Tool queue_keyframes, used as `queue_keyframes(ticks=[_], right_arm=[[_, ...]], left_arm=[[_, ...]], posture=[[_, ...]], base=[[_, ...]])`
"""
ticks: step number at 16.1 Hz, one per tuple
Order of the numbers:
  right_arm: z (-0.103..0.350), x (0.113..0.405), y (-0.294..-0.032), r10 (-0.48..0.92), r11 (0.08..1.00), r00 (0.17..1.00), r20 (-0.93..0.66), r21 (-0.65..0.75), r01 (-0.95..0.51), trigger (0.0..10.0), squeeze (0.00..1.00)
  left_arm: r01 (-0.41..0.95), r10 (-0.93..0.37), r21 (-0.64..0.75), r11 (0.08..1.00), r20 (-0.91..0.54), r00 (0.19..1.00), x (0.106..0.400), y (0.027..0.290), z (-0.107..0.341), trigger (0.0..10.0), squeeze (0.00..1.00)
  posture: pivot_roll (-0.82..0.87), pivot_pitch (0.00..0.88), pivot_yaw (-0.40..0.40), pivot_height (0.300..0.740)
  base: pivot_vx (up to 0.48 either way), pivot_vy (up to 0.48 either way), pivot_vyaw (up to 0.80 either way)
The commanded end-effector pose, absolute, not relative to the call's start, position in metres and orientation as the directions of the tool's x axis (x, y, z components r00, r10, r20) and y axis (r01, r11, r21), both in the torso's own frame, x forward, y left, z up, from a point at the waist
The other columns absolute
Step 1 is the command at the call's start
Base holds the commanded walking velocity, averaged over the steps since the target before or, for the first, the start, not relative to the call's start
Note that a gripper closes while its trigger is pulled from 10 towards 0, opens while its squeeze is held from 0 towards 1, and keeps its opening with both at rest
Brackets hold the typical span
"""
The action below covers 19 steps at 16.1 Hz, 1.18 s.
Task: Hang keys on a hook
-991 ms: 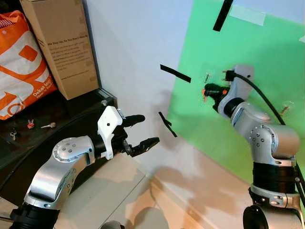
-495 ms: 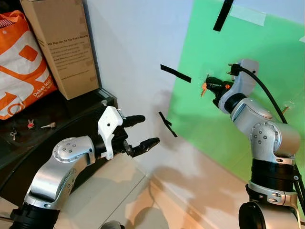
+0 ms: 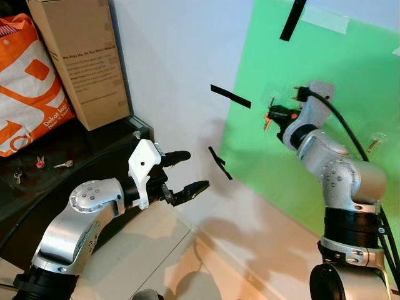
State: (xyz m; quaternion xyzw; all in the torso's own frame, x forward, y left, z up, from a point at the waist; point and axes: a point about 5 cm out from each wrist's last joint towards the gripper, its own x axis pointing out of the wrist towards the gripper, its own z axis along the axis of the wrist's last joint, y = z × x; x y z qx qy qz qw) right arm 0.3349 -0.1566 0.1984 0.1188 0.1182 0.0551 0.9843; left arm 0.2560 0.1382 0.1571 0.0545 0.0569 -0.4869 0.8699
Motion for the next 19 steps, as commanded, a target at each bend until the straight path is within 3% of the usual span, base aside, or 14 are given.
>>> queue_keyframes(ticks=[1,6,7,9,11,15,19], right_arm=[[0.193,0.337,-0.162,0.075,0.976,0.967,-0.245,0.217,-0.021,10.0,0.0],[0.191,0.331,-0.163,0.13,0.974,0.96,-0.247,0.215,-0.077,10.0,0.0],[0.201,0.324,-0.158,0.249,0.948,0.95,-0.19,0.25,-0.199,10.0,0.0],[0.235,0.303,-0.147,0.528,0.808,0.849,0.021,0.297,-0.509,10.0,0.0],[0.263,0.288,-0.14,0.646,0.697,0.745,0.169,0.266,-0.665,10.0,0.0],[0.284,0.275,-0.129,0.73,0.601,0.637,0.248,0.212,-0.771,10.0,0.0],[0.288,0.274,-0.127,0.742,0.584,0.62,0.256,0.208,-0.784,10.0,0.0]], left_arm=[[0.859,-0.846,0.048,0.51,-0.155,0.511,0.257,0.136,0.158,10.0,0.0],[0.857,-0.843,0.05,0.513,-0.155,0.514,0.258,0.136,0.158,10.0,0.0],[0.856,-0.843,0.05,0.514,-0.155,0.515,0.259,0.136,0.158,10.0,0.0],[0.857,-0.844,0.052,0.513,-0.153,0.514,0.26,0.136,0.158,10.0,0.0],[0.859,-0.846,0.055,0.509,-0.151,0.511,0.261,0.135,0.159,10.0,0.0],[0.856,-0.844,0.053,0.514,-0.147,0.516,0.261,0.135,0.158,10.0,0.0],[0.856,-0.844,0.055,0.514,-0.145,0.516,0.262,0.135,0.159,10.0,0.0]], posture=[[0.02,0.0,-0.064,0.74],[0.02,0.0,-0.061,0.74],[0.01,0.0,-0.058,0.74],[0.01,0.0,-0.053,0.74],[0.0,0.0,-0.051,0.74],[0.01,0.0,-0.058,0.74],[0.01,0.0,-0.057,0.74]], base=[[0.0,0.0,0.0],[0.0,0.0,0.0],[0.0,0.0,0.0],[0.0,0.0,0.0],[0.0,0.0,0.0],[0.0,0.0,0.0],[0.0,0.0,0.0]])
